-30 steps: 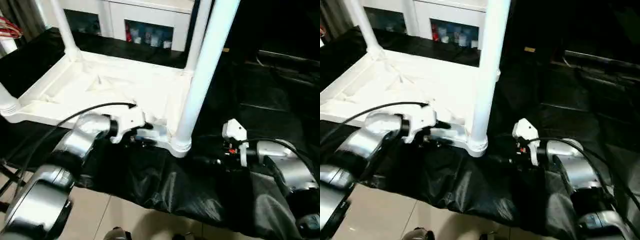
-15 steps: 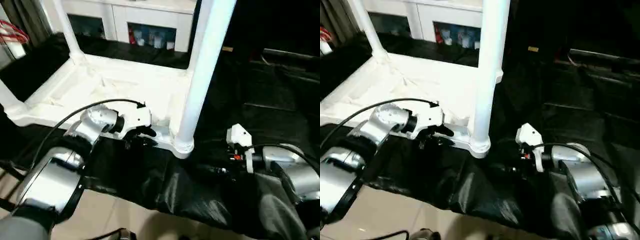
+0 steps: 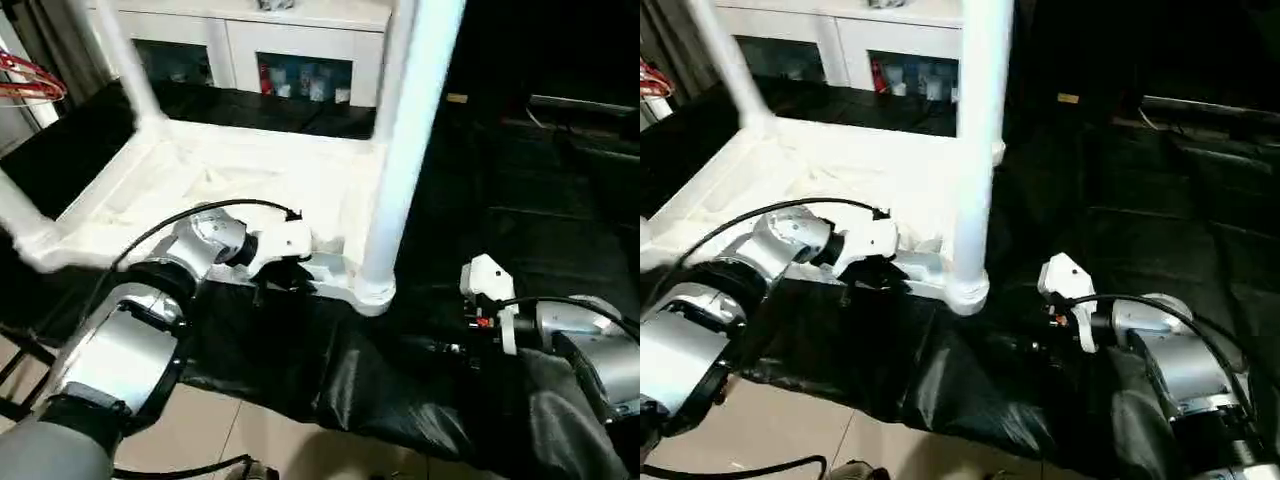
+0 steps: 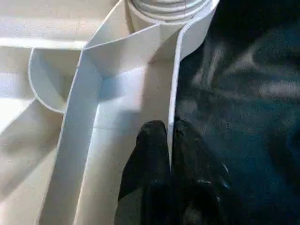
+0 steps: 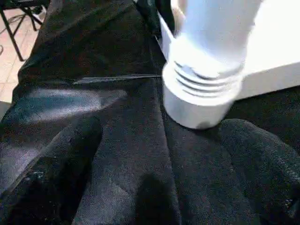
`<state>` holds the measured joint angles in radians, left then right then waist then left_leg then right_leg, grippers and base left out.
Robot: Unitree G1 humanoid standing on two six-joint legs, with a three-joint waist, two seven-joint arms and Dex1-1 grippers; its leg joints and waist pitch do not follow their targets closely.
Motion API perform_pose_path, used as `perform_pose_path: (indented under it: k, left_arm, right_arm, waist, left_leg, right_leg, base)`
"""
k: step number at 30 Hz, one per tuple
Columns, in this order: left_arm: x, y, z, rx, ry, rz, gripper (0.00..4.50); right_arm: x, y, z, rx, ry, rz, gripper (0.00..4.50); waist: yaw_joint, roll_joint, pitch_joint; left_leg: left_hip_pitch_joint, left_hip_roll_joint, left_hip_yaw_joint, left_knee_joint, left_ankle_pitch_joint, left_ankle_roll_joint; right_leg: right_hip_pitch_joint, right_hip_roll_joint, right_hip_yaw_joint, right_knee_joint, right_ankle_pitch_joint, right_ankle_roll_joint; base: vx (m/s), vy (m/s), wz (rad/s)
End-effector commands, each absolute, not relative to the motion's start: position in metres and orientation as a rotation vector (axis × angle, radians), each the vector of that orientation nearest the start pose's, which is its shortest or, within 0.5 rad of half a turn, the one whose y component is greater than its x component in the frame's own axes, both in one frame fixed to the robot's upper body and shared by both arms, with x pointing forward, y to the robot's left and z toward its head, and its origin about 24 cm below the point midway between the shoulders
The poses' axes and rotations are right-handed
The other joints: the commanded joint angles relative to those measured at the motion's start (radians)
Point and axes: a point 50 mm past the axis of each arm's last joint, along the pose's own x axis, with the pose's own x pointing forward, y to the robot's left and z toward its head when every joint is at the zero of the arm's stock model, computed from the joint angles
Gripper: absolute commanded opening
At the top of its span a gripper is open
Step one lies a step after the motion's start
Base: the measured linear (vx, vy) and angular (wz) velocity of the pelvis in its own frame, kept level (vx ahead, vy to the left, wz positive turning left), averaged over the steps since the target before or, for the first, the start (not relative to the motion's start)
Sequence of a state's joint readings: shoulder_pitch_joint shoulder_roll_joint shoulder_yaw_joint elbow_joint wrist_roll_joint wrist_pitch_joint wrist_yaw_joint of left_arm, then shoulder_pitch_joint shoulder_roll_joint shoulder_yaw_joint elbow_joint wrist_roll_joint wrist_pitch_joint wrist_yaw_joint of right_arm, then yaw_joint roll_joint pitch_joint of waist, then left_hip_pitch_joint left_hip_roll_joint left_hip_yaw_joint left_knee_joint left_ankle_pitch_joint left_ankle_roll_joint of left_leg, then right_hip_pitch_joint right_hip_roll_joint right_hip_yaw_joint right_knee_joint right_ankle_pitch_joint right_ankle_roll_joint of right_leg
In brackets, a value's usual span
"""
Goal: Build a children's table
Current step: Rotate table base, then rotate leg to tighten
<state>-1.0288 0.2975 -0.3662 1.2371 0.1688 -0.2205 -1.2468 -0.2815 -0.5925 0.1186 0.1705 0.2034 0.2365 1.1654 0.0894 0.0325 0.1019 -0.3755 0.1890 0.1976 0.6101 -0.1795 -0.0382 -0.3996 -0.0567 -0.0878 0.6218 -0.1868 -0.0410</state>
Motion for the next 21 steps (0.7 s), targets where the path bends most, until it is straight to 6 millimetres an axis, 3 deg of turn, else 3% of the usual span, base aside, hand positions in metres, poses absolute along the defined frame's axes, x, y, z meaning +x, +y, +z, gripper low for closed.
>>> perform_pose_path:
  k: [1, 5, 6, 7, 9, 10, 11, 12, 13, 14, 15, 16, 17, 18, 21]
  left_arm:
    - [0.367, 0.127, 0.091, 0.564, 0.500, -1.354, 0.01]
    - [0.366, 0.121, 0.088, 0.509, 0.490, -1.349, 0.01]
    - [0.364, 0.117, 0.084, 0.479, 0.481, -1.338, 0.01]
    - [0.361, 0.113, 0.077, 0.472, 0.461, -1.332, 0.01]
    - [0.353, 0.106, 0.066, 0.464, 0.426, -1.333, 0.01]
    - [0.347, 0.103, 0.062, 0.465, 0.390, -1.347, 0.01]
    - [0.338, 0.101, 0.055, 0.458, 0.363, -1.348, 0.01]
    - [0.338, 0.101, 0.055, 0.458, 0.363, -1.348, 0.01]
    - [0.336, 0.101, 0.054, 0.457, 0.364, -1.343, 0.01]
    - [0.336, 0.101, 0.054, 0.457, 0.364, -1.343, 0.01]
    - [0.333, 0.102, 0.051, 0.461, 0.357, -1.337, 0.01]
    - [0.327, 0.102, 0.047, 0.455, 0.350, -1.347, 0.01]
    - [0.322, 0.103, 0.044, 0.440, 0.352, -1.349, 0.01]
    - [0.318, 0.104, 0.042, 0.429, 0.354, -1.350, 0.01]
    - [0.315, 0.106, 0.039, 0.425, 0.365, -1.352, 0.01]
  right_arm:
    - [0.275, -0.201, 0.076, -0.272, 0.358, 1.159, 4.50]
    - [0.279, -0.201, 0.078, -0.277, 0.339, 1.139, 4.50]
    - [0.283, -0.201, 0.079, -0.287, 0.327, 1.117, 4.50]
    - [0.288, -0.202, 0.080, -0.292, 0.314, 1.076, 4.50]
    - [0.295, -0.202, 0.081, -0.299, 0.294, 1.022, 4.50]
    - [0.298, -0.201, 0.081, -0.300, 0.281, 1.004, 4.50]
    - [0.301, -0.197, 0.083, -0.302, 0.256, 0.992, 4.50]
    - [0.301, -0.197, 0.083, -0.302, 0.256, 0.992, 4.50]
    - [0.302, -0.196, 0.083, -0.299, 0.251, 0.990, 4.50]
    - [0.302, -0.196, 0.083, -0.299, 0.251, 0.990, 4.50]
    - [0.303, -0.193, 0.083, -0.296, 0.243, 0.987, 4.50]
    - [0.304, -0.189, 0.083, -0.290, 0.237, 0.995, 4.50]
    - [0.305, -0.185, 0.082, -0.290, 0.235, 1.001, 4.50]
    - [0.306, -0.183, 0.081, -0.290, 0.236, 1.005, 4.50]
    - [0.307, -0.180, 0.080, -0.297, 0.240, 1.010, 4.50]
  waist:
    - [0.007, -0.021, -0.090]
    - [0.006, -0.021, -0.092]
    - [0.006, -0.028, -0.095]
    - [0.006, -0.028, -0.097]
    - [0.007, -0.031, -0.098]
    - [0.003, -0.030, -0.097]
    - [0.002, -0.034, -0.099]
    - [0.002, -0.030, -0.101]
    - [0.002, -0.027, -0.097]
    - [0.003, -0.029, -0.096]
    - [0.002, -0.040, -0.095]
    - [0.003, -0.035, -0.094]
    - [-0.002, -0.047, -0.096]
    - [-0.008, -0.045, -0.093]
    - [-0.013, -0.045, -0.092]
  left_leg:
    - [0.001, 0.035, -0.029, -0.053, -0.106, 0.119]
    - [0.001, 0.034, -0.027, -0.051, -0.091, 0.138]
    - [0.003, 0.036, -0.027, -0.051, -0.086, 0.141]
    - [0.001, 0.046, -0.031, -0.052, -0.067, 0.145]
    - [0.005, 0.048, -0.029, -0.052, -0.062, 0.150]
    - [0.000, 0.055, -0.033, -0.056, -0.048, 0.150]
    - [0.005, 0.054, -0.028, -0.054, -0.049, 0.154]
    - [0.004, 0.059, -0.032, -0.055, -0.046, 0.151]
    - [0.008, 0.056, -0.028, -0.055, -0.053, 0.156]
    - [0.008, 0.055, -0.026, -0.056, -0.067, 0.153]
    - [0.009, 0.054, -0.025, -0.057, -0.074, 0.150]
    - [0.009, 0.056, -0.027, -0.059, -0.087, 0.139]
    - [0.008, 0.057, -0.027, -0.061, -0.089, 0.131]
    - [0.002, 0.053, -0.027, -0.061, -0.086, 0.126]
    - [0.008, 0.051, -0.024, -0.062, -0.100, 0.116]
  right_leg:
    - [0.071, -0.094, 0.051, -0.087, -0.177, -0.206]
    - [0.067, -0.091, 0.049, -0.088, -0.153, -0.206]
    - [0.068, -0.091, 0.049, -0.086, -0.144, -0.207]
    - [0.067, -0.098, 0.048, -0.075, -0.112, -0.224]
    - [0.063, -0.098, 0.048, -0.075, -0.106, -0.228]
    - [0.065, -0.104, 0.049, -0.070, -0.094, -0.236]
    - [0.059, -0.100, 0.051, -0.073, -0.095, -0.232]
    - [0.062, -0.105, 0.051, -0.066, -0.083, -0.238]
    - [0.054, -0.097, 0.051, -0.074, -0.097, -0.230]
    - [0.055, -0.098, 0.052, -0.075, -0.110, -0.225]
    - [0.056, -0.098, 0.052, -0.077, -0.124, -0.219]
    - [0.056, -0.104, 0.053, -0.078, -0.153, -0.211]
    - [0.059, -0.106, 0.054, -0.076, -0.168, -0.204]
    - [0.060, -0.106, 0.053, -0.077, -0.188, -0.194]
    - [0.053, -0.101, 0.055, -0.086, -0.224, -0.176]
  base:
    - [0.000, 0.000, 0.00]
    - [0.000, 0.000, 0.00]
    - [0.000, 0.000, 0.00]
    - [0.000, 0.000, 0.00]
    - [0.000, 0.000, 0.00]
    - [0.000, 0.000, 0.00]
    - [0.000, 0.000, 0.00]
    - [0.000, 0.000, 0.00]
    - [0.000, 0.000, 0.00]
    - [0.000, 0.000, 0.00]
    - [0.000, 0.000, 0.00]
    - [0.000, 0.000, 0.00]
    - [0.000, 0.000, 0.00]
    - [0.000, 0.000, 0.00]
    - [0.000, 0.000, 0.00]
